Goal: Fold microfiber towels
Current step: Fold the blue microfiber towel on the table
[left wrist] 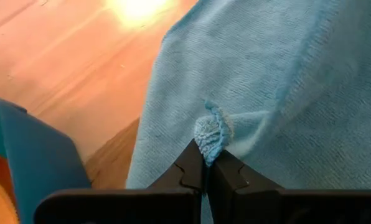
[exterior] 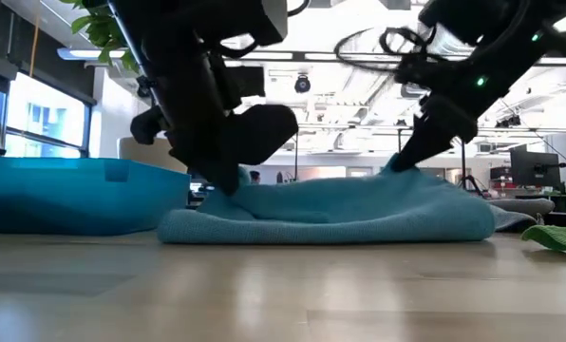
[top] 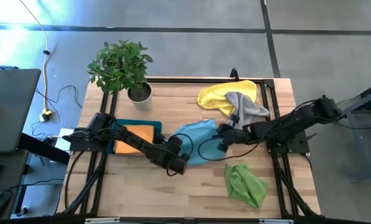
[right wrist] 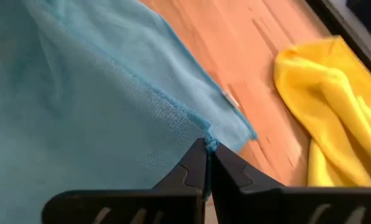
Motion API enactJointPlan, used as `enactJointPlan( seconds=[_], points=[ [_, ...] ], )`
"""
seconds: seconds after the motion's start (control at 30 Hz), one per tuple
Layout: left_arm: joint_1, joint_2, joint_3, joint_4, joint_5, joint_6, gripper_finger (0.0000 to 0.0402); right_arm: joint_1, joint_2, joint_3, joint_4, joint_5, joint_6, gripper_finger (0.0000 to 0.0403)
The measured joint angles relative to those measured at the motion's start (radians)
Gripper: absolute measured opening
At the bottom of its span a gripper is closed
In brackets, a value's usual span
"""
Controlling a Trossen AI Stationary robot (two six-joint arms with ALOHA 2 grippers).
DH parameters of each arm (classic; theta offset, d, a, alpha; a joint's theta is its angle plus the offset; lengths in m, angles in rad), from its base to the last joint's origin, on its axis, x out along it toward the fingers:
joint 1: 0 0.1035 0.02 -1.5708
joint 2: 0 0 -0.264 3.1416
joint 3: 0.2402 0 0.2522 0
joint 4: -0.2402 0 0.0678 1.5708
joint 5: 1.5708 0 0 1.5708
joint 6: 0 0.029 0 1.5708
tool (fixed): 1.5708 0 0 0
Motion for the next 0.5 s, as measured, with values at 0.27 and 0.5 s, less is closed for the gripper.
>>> enactJointPlan(
  seconds=[0.27, 0.5],
  points=[
    [0.007, 0.001, 0.001, -0.044, 0.004, -0.021, 0.0000, -0.080, 0.032, -0.035, 0.138, -0.071, -0.121, 0.0000],
    [0.008, -0.016, 0.001, -0.119, 0.019, -0.055, 0.0000, -0.127, 0.141, -0.033, 0.216, -0.078, -0.224, 0.0000]
  ],
)
